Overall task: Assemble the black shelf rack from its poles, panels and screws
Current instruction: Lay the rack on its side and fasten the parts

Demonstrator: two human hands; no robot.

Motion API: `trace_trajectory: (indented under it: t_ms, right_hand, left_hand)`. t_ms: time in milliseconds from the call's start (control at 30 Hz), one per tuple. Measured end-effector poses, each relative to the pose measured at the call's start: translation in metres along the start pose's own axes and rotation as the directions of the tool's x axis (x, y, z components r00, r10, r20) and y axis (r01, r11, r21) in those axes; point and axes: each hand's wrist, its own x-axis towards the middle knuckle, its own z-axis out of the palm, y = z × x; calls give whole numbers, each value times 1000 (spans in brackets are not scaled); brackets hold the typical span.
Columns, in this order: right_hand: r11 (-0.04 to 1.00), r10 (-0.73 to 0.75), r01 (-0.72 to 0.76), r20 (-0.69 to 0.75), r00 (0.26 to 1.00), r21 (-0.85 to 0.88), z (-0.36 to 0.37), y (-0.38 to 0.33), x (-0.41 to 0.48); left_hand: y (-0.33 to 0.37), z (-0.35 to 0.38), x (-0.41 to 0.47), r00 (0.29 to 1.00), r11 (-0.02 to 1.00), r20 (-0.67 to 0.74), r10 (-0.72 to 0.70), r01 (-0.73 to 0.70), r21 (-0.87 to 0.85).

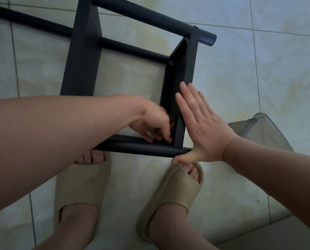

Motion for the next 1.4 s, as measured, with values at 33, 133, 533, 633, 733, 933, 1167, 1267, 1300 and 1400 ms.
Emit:
trace_trajectory:
  t_ms: [33, 133, 533, 633, 733, 933, 1167, 1267, 1300, 1400]
  right_hand:
    - [1000, 1, -1, 2, 1000, -1, 0, 0, 0]
    - [1000, -1, 1, 0, 1000, -1, 0, 0, 0]
    - [1000, 1, -1, 4, 1000, -2, 0, 0, 0]
    - [1000, -3, 3, -5, 1000, 4, 1, 0, 0]
    - [1000, -6, 7, -8, 1000, 6, 2, 1, 0]
    - [1000, -8, 8, -21, 1000, 5, 3, 1, 0]
    - [1000, -7, 7, -15, 1000, 6, 2, 1, 1]
    - [1000, -7, 7, -10, 1000, 3, 1, 1, 1]
    - [1000, -7, 7, -9, 1000, 1, 1, 0, 1]
    - [1000, -5, 5, -6, 1000, -1, 2, 0, 0]
  left_hand:
    - [-1, 0, 0, 1000, 1000, -6, 8, -8, -2]
    - [-5, 1, 0, 999, 999, -29, 36, -36, -2]
    - [3, -2, -1, 992, 990, -33, -119, 121, 73]
    - [7, -3, 0, 990, 986, -26, -140, 142, 83]
    - [9, -3, 2, 988, 985, -24, -154, 155, 76]
    - [10, -2, 1, 991, 988, -32, -132, 134, 77]
    - [8, -1, 1, 996, 995, -45, -77, 79, 55]
    - [6, -1, 2, 997, 997, -51, -55, 57, 43]
    - [4, -1, 2, 997, 998, -50, -52, 54, 35]
    - [0, -2, 2, 998, 998, -28, -51, 52, 19]
